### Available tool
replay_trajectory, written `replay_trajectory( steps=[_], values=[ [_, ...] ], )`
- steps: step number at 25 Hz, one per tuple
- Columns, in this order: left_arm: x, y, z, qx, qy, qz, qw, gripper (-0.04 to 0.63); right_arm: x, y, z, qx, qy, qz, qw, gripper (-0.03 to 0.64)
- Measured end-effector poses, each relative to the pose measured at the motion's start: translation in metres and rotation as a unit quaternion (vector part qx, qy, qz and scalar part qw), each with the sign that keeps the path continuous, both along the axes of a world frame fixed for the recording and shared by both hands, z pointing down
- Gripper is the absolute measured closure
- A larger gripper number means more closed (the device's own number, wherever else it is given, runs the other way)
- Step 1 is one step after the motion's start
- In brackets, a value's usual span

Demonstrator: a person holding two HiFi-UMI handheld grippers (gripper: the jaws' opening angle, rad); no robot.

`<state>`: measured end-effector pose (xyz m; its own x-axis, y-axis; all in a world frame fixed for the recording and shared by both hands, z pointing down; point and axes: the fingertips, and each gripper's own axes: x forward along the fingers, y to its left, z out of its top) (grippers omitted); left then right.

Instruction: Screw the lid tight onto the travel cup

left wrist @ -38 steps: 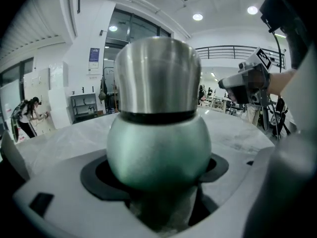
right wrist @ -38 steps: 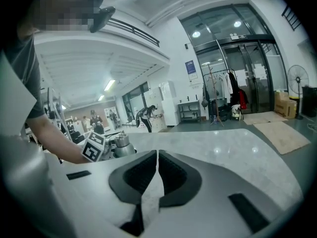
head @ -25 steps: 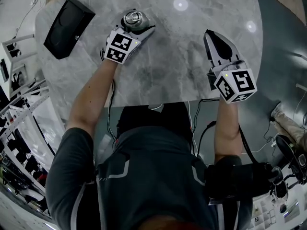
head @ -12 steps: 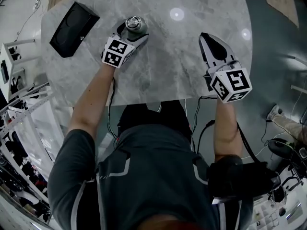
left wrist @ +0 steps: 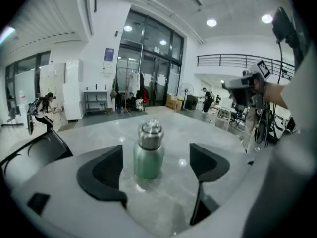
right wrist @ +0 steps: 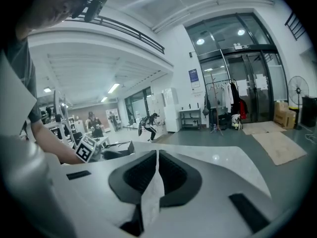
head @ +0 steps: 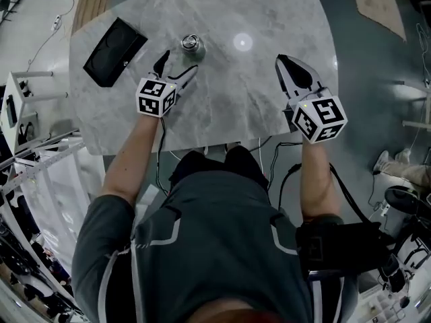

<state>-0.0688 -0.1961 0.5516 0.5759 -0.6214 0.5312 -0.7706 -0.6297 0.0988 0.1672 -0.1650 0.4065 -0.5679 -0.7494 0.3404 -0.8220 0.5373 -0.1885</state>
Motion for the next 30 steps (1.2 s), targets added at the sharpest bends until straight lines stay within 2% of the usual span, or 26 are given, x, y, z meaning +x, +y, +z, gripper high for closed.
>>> replay_trajectory(
  steps=[3,8,14,15,16,17,19,23,25,27,30],
  values=[
    [0.003,0.010,-0.050,0.043,0.028,0.016,0.9986,0.183,-0.005,0.001,-0.016,0.012,0.001,0.003,1.000,0.578],
    [0.008,0.021,-0.130,0.092,0.082,0.039,0.9916,0.183,-0.012,-0.001,-0.047,0.029,-0.003,0.013,0.999,0.578],
    [0.012,0.041,-0.206,0.128,0.109,0.060,0.9839,0.196,-0.012,0.004,-0.089,0.047,-0.008,0.025,0.999,0.578],
    [0.011,0.044,-0.218,0.134,0.111,0.058,0.9831,0.236,-0.012,0.005,-0.095,0.051,-0.005,0.023,0.998,0.578],
    [0.010,0.046,-0.229,0.142,0.113,0.055,0.9819,0.332,-0.012,0.006,-0.101,0.055,-0.001,0.019,0.998,0.578],
    [0.009,0.049,-0.239,0.151,0.116,0.051,0.9804,0.392,-0.013,0.008,-0.107,0.058,0.001,0.016,0.998,0.578],
    [0.004,0.053,-0.257,0.161,0.123,0.040,0.9785,0.402,-0.016,0.015,-0.117,0.067,0.002,0.010,0.998,0.578],
    [-0.010,0.057,-0.288,0.172,0.129,0.009,0.9766,0.529,-0.031,0.024,-0.135,0.077,-0.002,0.001,0.997,0.578],
    [-0.019,0.053,-0.294,0.156,0.142,-0.011,0.9775,0.567,-0.038,0.023,-0.140,0.077,-0.003,0.000,0.997,0.578],
    [-0.031,0.047,-0.295,0.120,0.163,-0.033,0.9788,0.584,-0.045,0.019,-0.146,0.079,-0.004,0.002,0.997,0.580],
    [-0.042,0.051,-0.300,0.106,0.154,-0.043,0.9814,0.586,-0.055,0.022,-0.153,0.083,-0.002,0.003,0.997,0.584]
  ],
)
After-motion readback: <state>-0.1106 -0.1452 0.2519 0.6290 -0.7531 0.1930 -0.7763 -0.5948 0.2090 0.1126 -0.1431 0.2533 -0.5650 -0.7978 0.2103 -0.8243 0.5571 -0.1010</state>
